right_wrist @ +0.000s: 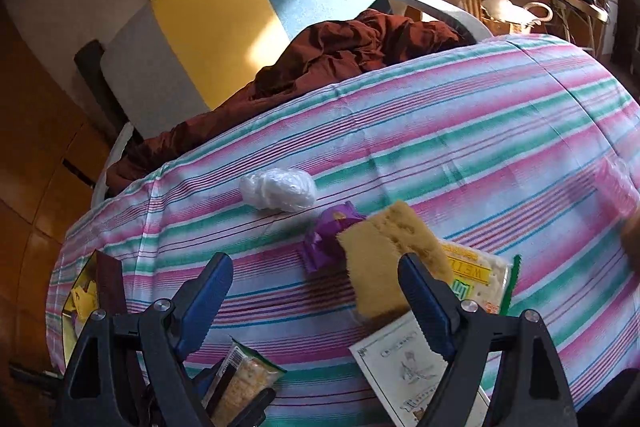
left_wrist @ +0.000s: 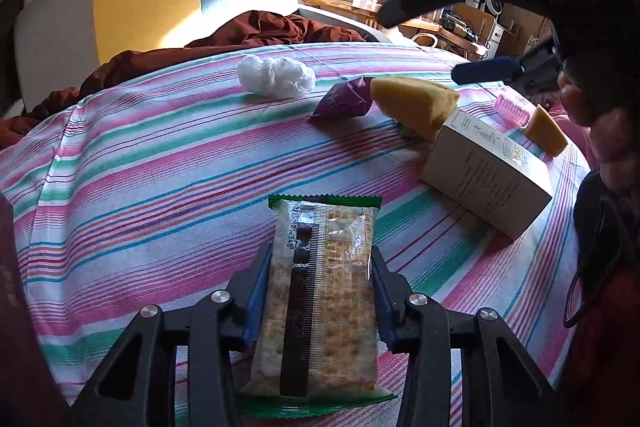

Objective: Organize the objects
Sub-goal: 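Grasp the clear plastic bundle with right while left holds the cracker packet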

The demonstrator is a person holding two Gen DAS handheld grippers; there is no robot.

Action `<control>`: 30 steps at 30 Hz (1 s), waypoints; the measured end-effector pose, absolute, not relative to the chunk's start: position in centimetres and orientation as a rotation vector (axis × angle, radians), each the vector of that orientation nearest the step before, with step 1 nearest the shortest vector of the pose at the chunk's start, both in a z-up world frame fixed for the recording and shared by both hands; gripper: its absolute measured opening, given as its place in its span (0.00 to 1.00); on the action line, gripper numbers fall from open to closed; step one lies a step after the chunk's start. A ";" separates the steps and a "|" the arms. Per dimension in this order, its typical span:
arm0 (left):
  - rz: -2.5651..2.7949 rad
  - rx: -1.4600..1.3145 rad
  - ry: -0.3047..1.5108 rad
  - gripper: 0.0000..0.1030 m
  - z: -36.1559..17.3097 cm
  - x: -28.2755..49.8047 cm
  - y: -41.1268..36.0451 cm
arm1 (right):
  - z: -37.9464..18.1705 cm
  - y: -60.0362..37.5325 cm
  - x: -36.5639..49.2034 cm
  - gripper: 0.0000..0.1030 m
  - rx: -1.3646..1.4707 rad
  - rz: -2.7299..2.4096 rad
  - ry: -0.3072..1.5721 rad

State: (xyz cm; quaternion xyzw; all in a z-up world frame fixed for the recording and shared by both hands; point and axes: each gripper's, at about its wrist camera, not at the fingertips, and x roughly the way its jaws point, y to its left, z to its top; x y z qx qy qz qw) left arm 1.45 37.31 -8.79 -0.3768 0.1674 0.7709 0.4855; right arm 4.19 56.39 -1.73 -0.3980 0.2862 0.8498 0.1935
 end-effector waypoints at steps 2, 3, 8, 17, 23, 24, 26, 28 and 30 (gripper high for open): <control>1.879 -0.912 0.409 0.44 -8.8 1.5 37.3 | -1.5 55.8 1.8 0.84 -1.169 2.432 0.718; 1.878 -0.912 0.405 0.44 -8.8 1.4 37.2 | -1.6 55.5 0.5 0.84 -1.197 2.449 0.673; 1.880 -0.906 0.394 0.44 -8.9 1.4 37.1 | -2.9 55.1 -4.8 0.84 -1.305 2.490 0.561; 1.884 -0.899 0.390 0.44 -9.0 1.5 37.0 | -5.0 54.8 -10.1 0.84 -1.453 2.553 0.387; 1.886 -0.898 0.391 0.44 -9.1 1.5 37.0 | -6.9 54.8 -11.4 0.82 -1.528 2.533 0.288; 1.886 -0.898 0.391 0.44 -9.1 1.5 37.0 | -7.3 55.0 -11.4 0.74 -1.535 2.530 0.300; 1.886 -0.898 0.392 0.44 -9.1 1.5 37.0 | -7.9 55.1 -11.4 0.62 -1.556 2.528 0.311; 1.885 -0.898 0.390 0.44 -9.1 1.5 37.0 | -8.4 55.1 -11.4 0.43 -1.570 2.510 0.288; 1.884 -0.899 0.387 0.44 -9.1 1.4 37.0 | -8.6 54.7 -11.3 0.38 -1.581 2.512 0.262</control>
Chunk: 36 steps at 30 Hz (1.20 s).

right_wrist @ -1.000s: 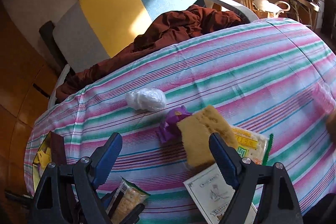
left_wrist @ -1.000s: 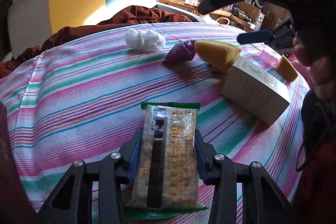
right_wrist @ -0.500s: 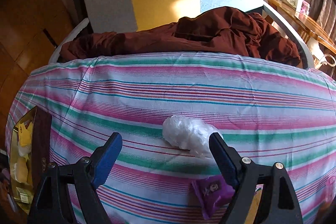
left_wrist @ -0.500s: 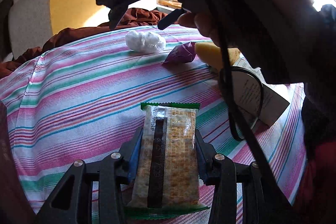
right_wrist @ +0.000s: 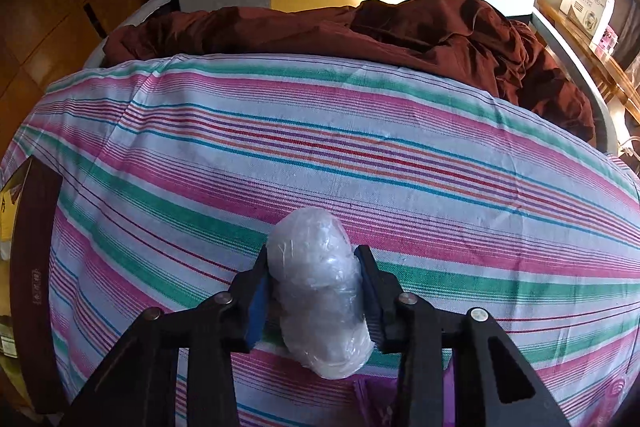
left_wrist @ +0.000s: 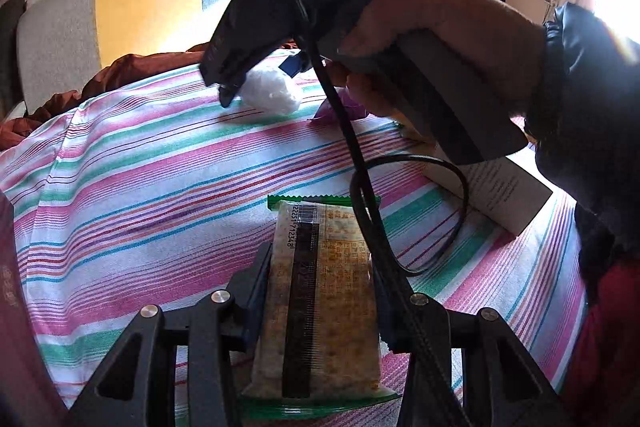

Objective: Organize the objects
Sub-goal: 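Grasp the clear plastic bundle with right while left holds the cracker packet, then carry the cracker packet with left while right carries the plastic bundle toward the tray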

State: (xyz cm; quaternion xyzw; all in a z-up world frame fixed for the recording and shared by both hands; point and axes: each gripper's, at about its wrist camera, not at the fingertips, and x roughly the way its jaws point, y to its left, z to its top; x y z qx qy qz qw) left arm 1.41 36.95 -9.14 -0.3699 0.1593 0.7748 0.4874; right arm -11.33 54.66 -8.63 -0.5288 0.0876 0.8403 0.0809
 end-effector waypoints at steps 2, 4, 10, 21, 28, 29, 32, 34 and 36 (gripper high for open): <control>1.884 -0.899 0.387 0.44 -9.2 1.4 36.9 | -8.5 54.1 -11.3 0.37 -1.601 2.528 0.258; 1.885 -0.898 0.388 0.44 -9.2 1.4 37.0 | -8.5 53.2 -11.3 0.37 -1.629 2.540 0.240; 1.886 -0.899 0.390 0.44 -9.2 1.2 37.1 | -8.3 50.0 -10.4 0.37 -1.770 2.573 0.220; 1.907 -0.937 0.350 0.43 -9.0 1.0 35.3 | -7.7 46.6 -5.1 0.37 -1.921 2.526 0.277; 1.917 -0.935 0.349 0.43 -9.1 1.5 34.0 | -7.6 47.1 -1.4 0.37 -1.846 2.487 0.359; 1.919 -0.931 0.355 0.43 -9.1 1.7 33.9 | -7.6 47.3 -0.9 0.37 -1.828 2.493 0.382; 1.928 -0.926 0.363 0.43 -9.0 1.9 33.7 | -7.4 48.2 -0.3 0.37 -1.805 2.512 0.435; 1.935 -0.934 0.349 0.43 -8.8 1.9 33.4 | -7.4 48.8 0.0 0.37 -1.797 2.521 0.457; 1.946 -0.945 0.340 0.43 -8.7 1.8 33.2 | -7.4 48.9 -0.1 0.37 -1.793 2.526 0.457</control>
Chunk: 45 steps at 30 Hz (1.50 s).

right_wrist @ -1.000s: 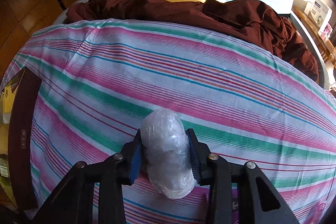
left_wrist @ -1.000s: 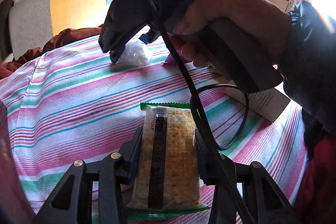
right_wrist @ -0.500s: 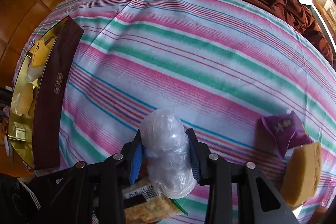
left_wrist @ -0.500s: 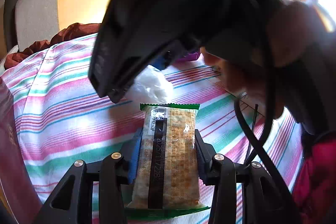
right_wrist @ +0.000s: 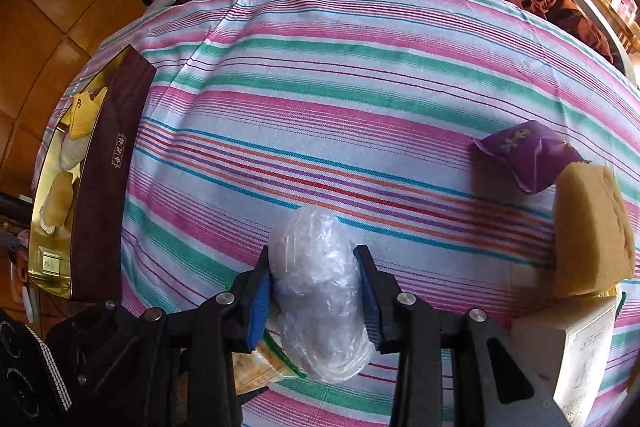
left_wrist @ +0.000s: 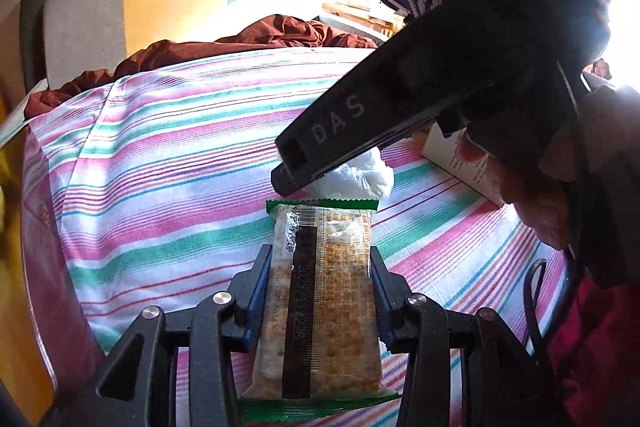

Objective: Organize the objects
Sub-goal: 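Carry the cracker packet with left while right carries the plastic bundle toward the tray, then lower the green-edged cracker packet into the gold tray and open the left gripper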

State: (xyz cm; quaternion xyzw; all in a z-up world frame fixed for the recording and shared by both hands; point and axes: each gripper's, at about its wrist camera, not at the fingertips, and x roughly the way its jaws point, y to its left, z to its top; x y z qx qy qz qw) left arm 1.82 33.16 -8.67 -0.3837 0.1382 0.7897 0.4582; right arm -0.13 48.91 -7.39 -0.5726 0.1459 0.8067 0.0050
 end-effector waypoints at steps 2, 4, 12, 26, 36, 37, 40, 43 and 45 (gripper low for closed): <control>1.964 -0.941 0.341 0.43 -8.2 1.9 32.9 | -7.4 48.9 0.6 0.37 -1.790 2.531 0.448; 1.976 -0.920 0.344 0.43 -7.6 2.2 32.7 | -7.3 48.8 0.9 0.37 -1.788 2.533 0.436; 2.021 -0.899 0.342 0.43 -4.7 2.5 31.0 | -7.8 47.5 -0.3 0.37 -1.774 2.535 0.385; 2.060 -0.823 0.336 0.43 -1.2 6.1 28.6 | -7.9 48.0 -0.6 0.37 -1.742 2.516 0.372; 2.093 -0.855 0.229 0.43 -0.2 4.5 26.4 | -7.9 48.2 -0.9 0.37 -1.695 2.497 0.384; 2.099 -0.858 0.220 0.43 -0.1 4.3 26.2 | -7.8 48.3 -0.9 0.37 -1.697 2.495 0.386; 2.118 -0.857 0.186 0.43 0.4 3.9 25.0 | -8.0 47.7 -1.0 0.37 -1.711 2.488 0.312; 2.161 -0.856 0.163 0.43 1.1 3.3 23.8 | -8.1 47.4 -1.1 0.37 -1.710 2.487 0.278; 2.193 -0.855 0.142 0.43 1.6 2.7 22.8 | -8.0 47.4 -1.1 0.37 -1.709 2.488 0.269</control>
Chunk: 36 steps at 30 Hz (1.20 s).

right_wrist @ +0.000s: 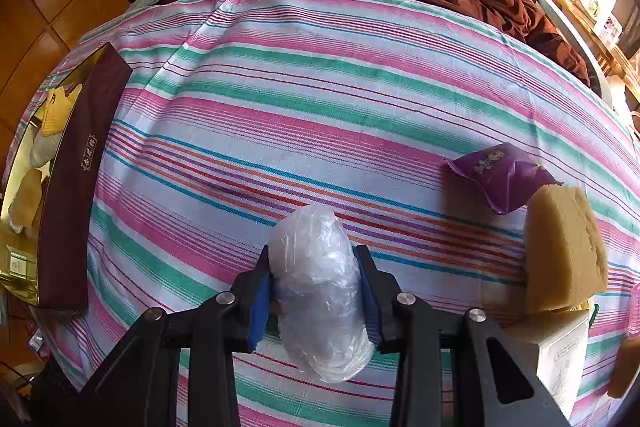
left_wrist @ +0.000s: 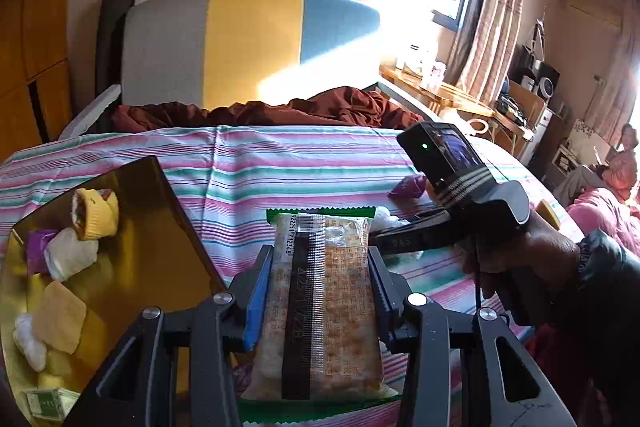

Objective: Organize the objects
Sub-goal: 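Lower the green-edged cracker packet into the gold tray and open the left gripper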

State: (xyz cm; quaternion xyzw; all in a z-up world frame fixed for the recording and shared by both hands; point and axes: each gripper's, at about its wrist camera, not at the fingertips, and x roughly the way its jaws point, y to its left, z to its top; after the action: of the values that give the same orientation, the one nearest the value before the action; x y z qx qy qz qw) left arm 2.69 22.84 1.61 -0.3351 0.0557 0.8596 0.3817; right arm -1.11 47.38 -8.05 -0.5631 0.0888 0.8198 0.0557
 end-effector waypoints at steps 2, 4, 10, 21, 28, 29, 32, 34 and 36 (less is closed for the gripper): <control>2.235 -0.849 0.153 0.43 2.0 2.1 22.0 | -8.1 47.1 -1.2 0.37 -1.708 2.487 0.240; 2.286 -0.845 0.152 0.43 2.2 1.3 20.7 | -8.0 46.9 -1.2 0.37 -1.705 2.485 0.213; 2.490 -0.902 0.181 0.43 1.8 -2.1 15.7 | -8.0 46.3 -1.3 0.37 -1.694 2.481 0.147; 2.713 -1.061 0.148 0.43 -0.5 -6.7 6.9 | -8.0 45.6 -1.4 0.37 -1.664 2.460 0.093; 2.730 -1.133 0.102 0.43 -1.9 -8.7 4.7 | -8.3 44.9 -1.3 0.37 -1.640 2.440 0.074; 2.726 -1.148 0.086 0.43 -2.0 -9.0 4.5 | -8.4 44.6 -1.6 0.37 -1.638 2.439 0.076; 2.730 -1.177 0.072 0.43 -2.4 -9.9 4.2 | -8.3 44.5 -1.2 0.37 -1.634 2.438 0.078; 2.730 -1.195 0.058 0.43 -2.6 -10.4 3.9 | -8.3 44.4 -1.3 0.37 -1.631 2.436 0.070; 2.737 -1.210 0.051 0.43 -2.8 -10.9 3.6 | -8.4 44.1 -1.2 0.37 -1.629 2.435 0.059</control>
State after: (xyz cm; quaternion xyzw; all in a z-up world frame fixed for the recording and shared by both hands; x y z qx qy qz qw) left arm -10.91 3.60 -2.83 -0.4033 0.0169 0.9119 0.0744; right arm -1.22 44.15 -8.40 -0.5528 0.0200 0.8264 0.1056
